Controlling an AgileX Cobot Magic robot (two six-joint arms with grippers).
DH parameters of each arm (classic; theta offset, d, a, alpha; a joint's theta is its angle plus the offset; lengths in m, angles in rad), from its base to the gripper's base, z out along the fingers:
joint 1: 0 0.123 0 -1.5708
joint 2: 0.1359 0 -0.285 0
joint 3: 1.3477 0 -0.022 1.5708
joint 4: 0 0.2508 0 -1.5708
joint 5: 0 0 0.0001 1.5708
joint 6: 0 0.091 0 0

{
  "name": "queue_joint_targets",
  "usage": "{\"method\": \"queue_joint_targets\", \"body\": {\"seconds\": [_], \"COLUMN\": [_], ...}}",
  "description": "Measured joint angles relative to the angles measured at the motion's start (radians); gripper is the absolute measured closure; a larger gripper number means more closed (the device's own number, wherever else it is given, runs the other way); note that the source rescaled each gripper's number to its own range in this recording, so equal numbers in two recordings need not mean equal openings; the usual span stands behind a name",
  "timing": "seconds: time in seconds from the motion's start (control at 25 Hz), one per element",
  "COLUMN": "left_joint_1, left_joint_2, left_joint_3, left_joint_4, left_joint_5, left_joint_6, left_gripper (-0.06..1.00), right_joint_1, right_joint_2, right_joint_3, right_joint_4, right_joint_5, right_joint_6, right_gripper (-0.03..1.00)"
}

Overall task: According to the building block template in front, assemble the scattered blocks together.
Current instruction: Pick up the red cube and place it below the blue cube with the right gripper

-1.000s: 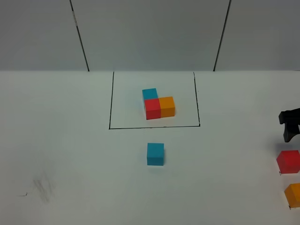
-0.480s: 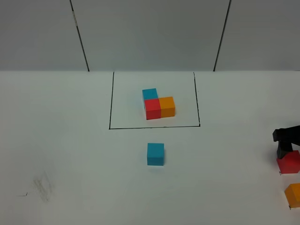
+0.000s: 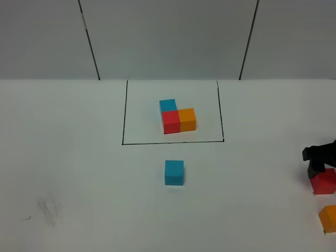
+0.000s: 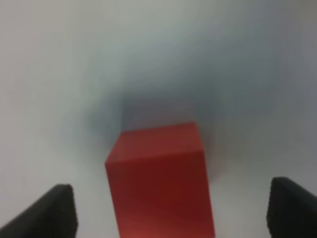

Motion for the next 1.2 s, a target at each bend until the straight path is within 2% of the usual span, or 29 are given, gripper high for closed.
{"method": "queue_joint_targets", "body": {"seconds": [0.12, 0.68, 0.76, 1.04, 1.2], "left_joint_1": [0.000, 0.000, 0.000, 0.000, 0.000], "left_joint_2": [0.000, 0.000, 0.000, 0.000, 0.000], "left_joint_3": [0.000, 0.000, 0.000, 0.000, 0.000], "left_joint_4": [0.000, 0.000, 0.000, 0.000, 0.000], "left_joint_5": [0.000, 0.000, 0.000, 0.000, 0.000], "left_joint_6": [0.000, 0.000, 0.000, 0.000, 0.000], "left_gripper": [0.15, 0.15, 0.15, 0.15, 0.15], "right_joint_1": [0.000, 0.000, 0.000, 0.000, 0.000], "right_joint_2": [0.026, 0.050, 0.050, 0.050, 0.050], "right_joint_3": [0.000, 0.000, 0.000, 0.000, 0.000], "right_joint_4": [0.000, 0.003, 0.003, 0.014, 0.016], "right_joint_5": [-0.002, -0.050, -0.051, -0.050, -0.047], "right_joint_6": [-0.002, -0.021, -0.025, -0.027, -0.028], "right_gripper": [0.25, 0.29, 0.35, 0.67, 0.77]}}
